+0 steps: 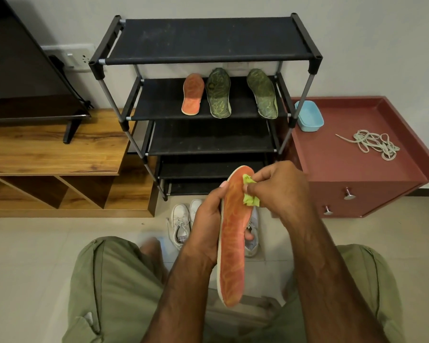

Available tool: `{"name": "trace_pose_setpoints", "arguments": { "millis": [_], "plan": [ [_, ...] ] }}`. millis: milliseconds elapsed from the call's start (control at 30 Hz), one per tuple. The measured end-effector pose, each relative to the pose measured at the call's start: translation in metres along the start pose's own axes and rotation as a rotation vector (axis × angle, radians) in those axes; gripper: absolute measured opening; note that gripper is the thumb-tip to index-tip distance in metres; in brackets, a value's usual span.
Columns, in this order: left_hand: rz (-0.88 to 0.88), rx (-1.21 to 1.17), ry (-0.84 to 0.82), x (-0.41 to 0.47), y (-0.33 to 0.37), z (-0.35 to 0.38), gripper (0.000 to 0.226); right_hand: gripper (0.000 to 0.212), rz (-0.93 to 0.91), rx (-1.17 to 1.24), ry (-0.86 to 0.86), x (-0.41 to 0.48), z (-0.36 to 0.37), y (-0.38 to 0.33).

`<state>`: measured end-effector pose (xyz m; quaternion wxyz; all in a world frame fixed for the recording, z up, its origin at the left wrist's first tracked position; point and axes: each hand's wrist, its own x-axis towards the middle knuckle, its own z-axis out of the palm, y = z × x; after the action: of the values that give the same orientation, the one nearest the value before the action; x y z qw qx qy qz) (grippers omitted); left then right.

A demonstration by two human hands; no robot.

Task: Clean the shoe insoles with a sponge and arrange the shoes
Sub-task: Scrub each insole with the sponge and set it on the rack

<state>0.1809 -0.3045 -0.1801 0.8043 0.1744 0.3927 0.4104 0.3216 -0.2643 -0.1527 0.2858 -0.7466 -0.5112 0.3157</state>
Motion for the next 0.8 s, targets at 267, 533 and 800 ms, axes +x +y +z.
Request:
{"name": "trace_pose_setpoints", "arguments": {
  "millis": [267, 533, 800],
  "plan": [
    [-0.022, 0.011, -0.025, 0.0, -0.003, 0.0, 0.049, 0.006, -0.005, -0.013, 0.016, -0.001, -0.001, 0.002],
    [-0.019, 0.043, -0.016, 0.002, -0.003, -0.002, 0.049, 0.006, -0.051, 0.016, 0.106, 0.0, 0.004, 0.009],
    [-0.033, 0.067, -0.041, 0.0, -0.003, 0.005, 0.05, 0.009, -0.114, 0.086, -0.002, 0.001, -0.001, 0.007]
  ]
}}
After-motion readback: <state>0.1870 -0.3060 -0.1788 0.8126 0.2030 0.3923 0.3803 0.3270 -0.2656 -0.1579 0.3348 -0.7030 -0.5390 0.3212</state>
